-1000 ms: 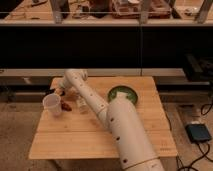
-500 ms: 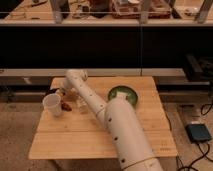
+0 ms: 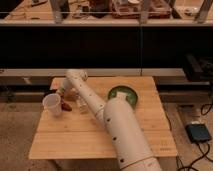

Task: Place the eraser in the ceramic cup

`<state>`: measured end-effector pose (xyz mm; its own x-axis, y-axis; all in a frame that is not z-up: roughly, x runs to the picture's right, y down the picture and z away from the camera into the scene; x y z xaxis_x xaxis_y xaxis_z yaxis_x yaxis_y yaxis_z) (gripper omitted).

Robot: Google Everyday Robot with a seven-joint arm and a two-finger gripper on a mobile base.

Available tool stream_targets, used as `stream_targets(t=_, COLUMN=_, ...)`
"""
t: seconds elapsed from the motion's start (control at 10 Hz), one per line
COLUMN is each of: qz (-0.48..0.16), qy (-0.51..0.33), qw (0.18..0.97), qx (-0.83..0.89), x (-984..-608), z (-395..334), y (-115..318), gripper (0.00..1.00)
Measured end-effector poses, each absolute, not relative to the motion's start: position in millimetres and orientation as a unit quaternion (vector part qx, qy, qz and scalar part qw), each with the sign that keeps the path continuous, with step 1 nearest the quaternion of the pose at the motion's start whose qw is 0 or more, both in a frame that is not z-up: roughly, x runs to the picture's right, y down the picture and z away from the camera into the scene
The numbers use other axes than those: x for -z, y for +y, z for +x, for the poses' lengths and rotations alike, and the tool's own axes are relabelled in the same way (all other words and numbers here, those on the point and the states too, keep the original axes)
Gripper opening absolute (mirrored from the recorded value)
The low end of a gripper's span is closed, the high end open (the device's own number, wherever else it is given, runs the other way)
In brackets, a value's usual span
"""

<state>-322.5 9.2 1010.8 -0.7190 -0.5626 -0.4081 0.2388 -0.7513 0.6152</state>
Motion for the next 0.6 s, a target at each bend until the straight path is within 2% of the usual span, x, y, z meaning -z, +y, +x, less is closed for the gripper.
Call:
stream_targets(t=0.2, qz=0.3, qy=-0.273, qw=0.224, qx=0.886, x=-1010, z=-323, y=9, gripper=0.28)
stream_targets(t=0.4, qz=0.318, qy=-0.265, qw=0.232, qx=0.88, x=-1001, z=-325, y=-2, gripper=0.26)
stream_targets(t=0.6, qz=0.35, qy=-0.238, qw=0.266, qx=0.866, x=-981, z=-310, y=-37, gripper=0.26)
